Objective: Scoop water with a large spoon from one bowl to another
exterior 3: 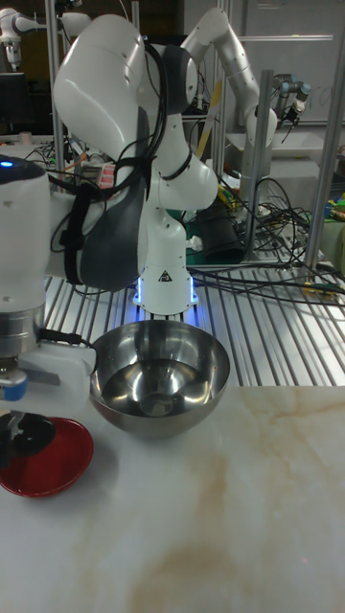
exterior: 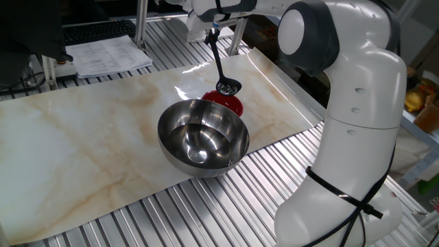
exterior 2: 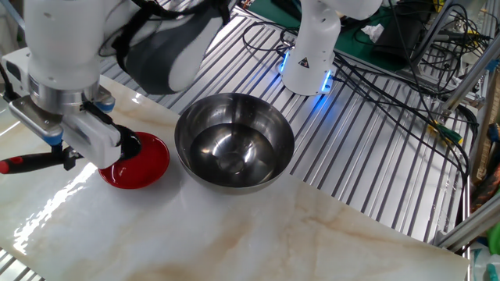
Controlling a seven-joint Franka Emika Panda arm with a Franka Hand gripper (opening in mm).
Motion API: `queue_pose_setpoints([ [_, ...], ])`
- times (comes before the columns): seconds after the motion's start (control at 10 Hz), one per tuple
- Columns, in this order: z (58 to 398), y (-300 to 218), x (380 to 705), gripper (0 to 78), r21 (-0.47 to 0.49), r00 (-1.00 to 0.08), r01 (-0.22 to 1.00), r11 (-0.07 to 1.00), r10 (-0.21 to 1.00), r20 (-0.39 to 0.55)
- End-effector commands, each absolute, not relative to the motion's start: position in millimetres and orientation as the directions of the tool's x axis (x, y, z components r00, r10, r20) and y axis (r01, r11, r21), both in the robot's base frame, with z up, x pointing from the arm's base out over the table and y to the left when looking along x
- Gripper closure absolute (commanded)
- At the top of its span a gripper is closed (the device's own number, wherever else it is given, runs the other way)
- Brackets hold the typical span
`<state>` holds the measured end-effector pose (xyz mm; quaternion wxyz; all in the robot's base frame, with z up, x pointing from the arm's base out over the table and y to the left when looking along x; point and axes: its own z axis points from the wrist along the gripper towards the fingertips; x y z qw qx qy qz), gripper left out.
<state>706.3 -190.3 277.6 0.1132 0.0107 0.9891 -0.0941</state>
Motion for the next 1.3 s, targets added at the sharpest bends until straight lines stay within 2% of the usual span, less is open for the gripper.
queue_pose_setpoints([
  [0.1,281.7,-191.3,707.1,76.3,-0.217,-0.972,0.052,0.975,0.000,-0.234],
  [1.3,281.1,-187.3,703.2,76.3,-0.312,-0.971,0.081,0.947,0.005,-0.239],
])
